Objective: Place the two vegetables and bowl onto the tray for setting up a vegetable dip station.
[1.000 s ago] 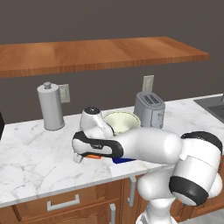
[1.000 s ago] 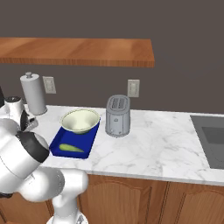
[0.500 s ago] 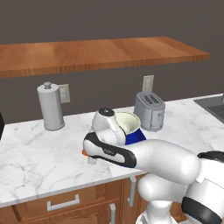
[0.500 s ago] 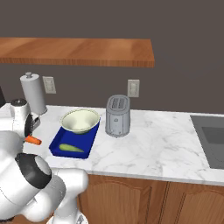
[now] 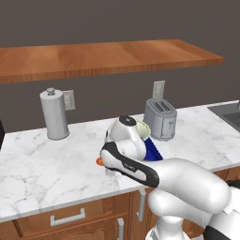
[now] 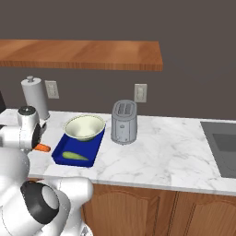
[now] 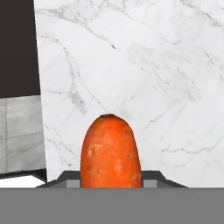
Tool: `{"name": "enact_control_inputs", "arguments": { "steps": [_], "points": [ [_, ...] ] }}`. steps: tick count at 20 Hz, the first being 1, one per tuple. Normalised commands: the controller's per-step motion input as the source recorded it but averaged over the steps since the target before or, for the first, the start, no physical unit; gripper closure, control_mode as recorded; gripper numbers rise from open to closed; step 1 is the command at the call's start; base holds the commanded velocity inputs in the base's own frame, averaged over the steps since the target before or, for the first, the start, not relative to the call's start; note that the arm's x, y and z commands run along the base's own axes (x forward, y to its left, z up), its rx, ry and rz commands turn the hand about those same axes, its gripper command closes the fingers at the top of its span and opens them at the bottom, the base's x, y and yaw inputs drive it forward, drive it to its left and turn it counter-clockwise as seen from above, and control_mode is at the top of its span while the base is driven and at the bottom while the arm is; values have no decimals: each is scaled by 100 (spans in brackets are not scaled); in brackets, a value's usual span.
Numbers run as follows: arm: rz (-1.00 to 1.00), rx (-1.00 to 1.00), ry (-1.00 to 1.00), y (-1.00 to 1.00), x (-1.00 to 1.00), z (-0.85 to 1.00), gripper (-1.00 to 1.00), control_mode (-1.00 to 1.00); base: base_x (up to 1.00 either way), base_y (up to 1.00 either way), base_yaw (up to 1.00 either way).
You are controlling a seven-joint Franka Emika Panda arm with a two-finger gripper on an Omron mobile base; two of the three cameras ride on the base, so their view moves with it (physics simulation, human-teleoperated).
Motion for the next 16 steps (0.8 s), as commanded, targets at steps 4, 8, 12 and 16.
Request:
{"name": "enact_control_inputs", "arguments": {
  "steps": [4, 8, 12, 16],
  "points": [
    [8, 0, -2, -28, 0, 10, 100, -100, 0, 0, 0],
    [5, 0, 0, -28, 0, 9, 100, -100, 0, 0, 0],
    [3, 0, 0, -29, 0, 6, 100, -100, 0, 0, 0],
    [5, 0, 0, -27, 1, 4, 100, -100, 0, 0, 0]
  ]
}}
